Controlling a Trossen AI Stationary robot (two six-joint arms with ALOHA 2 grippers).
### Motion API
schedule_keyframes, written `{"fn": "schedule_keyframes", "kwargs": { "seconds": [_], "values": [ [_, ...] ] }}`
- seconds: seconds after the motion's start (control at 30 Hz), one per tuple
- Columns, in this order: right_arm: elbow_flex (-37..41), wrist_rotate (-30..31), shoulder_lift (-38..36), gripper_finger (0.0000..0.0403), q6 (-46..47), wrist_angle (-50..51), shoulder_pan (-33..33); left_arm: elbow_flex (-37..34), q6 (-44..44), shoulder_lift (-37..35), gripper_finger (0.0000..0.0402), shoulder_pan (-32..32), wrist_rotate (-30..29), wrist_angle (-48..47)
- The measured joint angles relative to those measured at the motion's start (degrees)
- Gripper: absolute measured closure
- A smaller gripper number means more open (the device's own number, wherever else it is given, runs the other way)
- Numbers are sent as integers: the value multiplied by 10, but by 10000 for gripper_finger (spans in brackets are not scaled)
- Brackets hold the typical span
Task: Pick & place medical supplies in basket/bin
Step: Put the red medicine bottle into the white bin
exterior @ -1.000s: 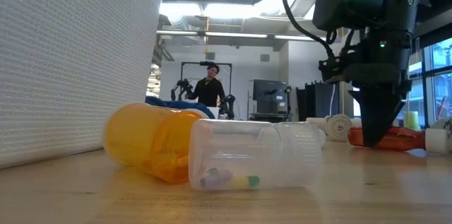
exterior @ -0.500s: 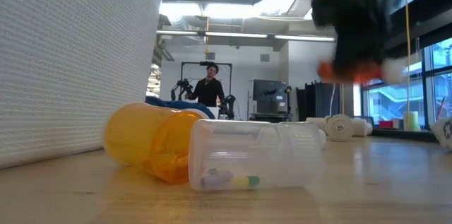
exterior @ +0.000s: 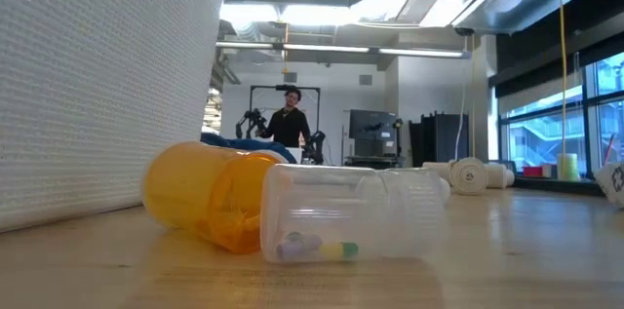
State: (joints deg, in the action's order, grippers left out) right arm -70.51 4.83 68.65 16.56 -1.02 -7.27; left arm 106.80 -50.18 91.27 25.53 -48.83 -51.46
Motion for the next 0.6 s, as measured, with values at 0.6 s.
{"fn": "schedule_keyframes", "kwargs": {
  "seconds": [0.6],
  "values": [
    [-27,-35,12,241,-66,-134,-2,0,265,53,148,-88,118,276]
  ]
}}
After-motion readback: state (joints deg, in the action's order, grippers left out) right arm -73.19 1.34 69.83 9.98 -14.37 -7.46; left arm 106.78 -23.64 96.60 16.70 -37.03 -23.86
